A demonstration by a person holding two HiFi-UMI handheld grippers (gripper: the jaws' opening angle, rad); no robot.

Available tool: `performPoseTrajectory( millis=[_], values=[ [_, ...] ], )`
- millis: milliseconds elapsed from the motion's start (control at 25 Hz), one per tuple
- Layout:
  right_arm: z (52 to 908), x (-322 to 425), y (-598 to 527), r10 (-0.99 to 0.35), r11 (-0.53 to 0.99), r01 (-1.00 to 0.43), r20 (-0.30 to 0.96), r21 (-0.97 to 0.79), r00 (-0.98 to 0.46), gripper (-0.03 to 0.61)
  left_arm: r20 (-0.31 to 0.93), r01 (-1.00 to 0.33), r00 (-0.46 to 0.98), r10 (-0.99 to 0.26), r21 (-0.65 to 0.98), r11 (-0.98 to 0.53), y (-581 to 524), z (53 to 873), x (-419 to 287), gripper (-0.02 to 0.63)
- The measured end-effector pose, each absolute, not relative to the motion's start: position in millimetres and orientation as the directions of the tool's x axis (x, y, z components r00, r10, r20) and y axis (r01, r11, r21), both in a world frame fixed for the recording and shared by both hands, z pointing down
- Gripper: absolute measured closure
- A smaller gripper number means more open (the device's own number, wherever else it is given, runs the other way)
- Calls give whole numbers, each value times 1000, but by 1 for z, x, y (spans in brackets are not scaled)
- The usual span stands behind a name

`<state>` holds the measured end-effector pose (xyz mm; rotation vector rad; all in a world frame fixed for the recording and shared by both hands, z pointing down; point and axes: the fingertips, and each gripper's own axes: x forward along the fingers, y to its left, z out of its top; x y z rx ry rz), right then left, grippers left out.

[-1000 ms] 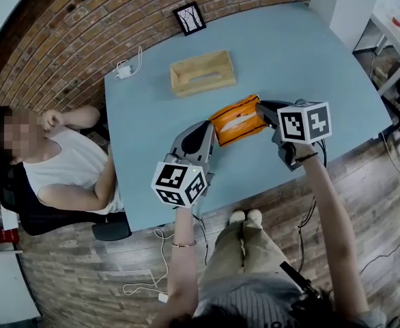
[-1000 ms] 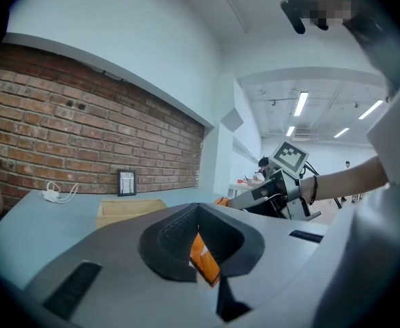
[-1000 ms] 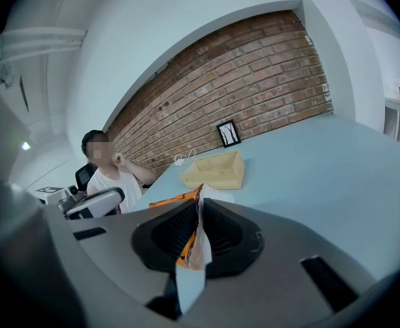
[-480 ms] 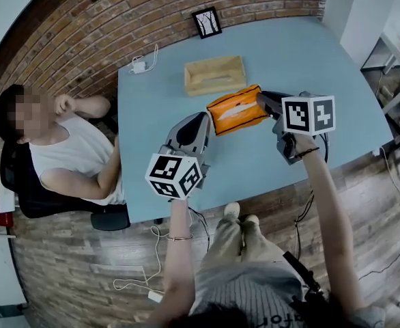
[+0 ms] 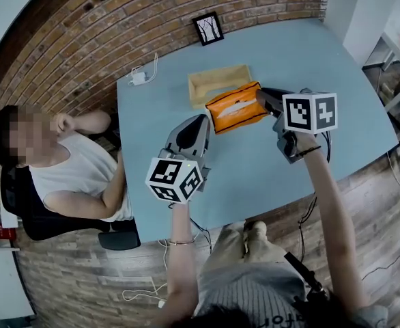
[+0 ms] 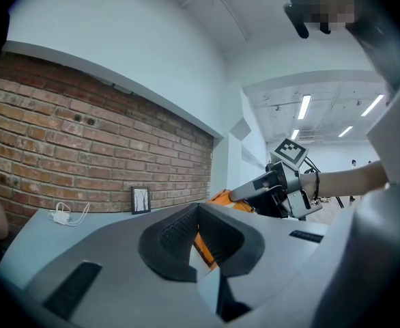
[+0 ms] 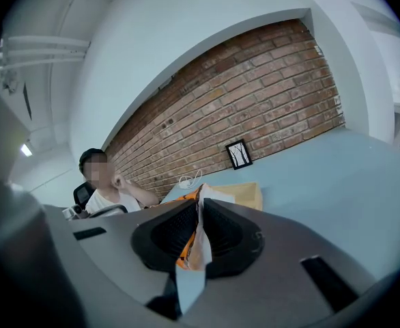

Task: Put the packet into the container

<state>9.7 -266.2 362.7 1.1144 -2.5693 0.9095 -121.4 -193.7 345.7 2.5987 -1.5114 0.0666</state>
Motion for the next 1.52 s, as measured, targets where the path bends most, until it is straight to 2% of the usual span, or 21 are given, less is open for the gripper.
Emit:
performPoseTrajectory(
  millis=[560,1000,1360,1520],
  values=[
    [367,-23,-338,-665,439,-753,386,-490,-639,534,125,-848,529,-840,121,-516,-260,361,-162,606],
    [388,-45,-398,-674,396,-800,449,-450,-587,534,171,-862,504,-847,158,-481,-302,389,-168,606],
    [383,-58,-420,-682,400,-781,413,-480,-603,534,187,-872,487,-853,158,-463,-320,396,-178,606],
    [390,-60,-422,-684,397,-802,439,-446,-582,534,191,-873,485,-853,161,-460,-321,399,-179,606]
  ],
)
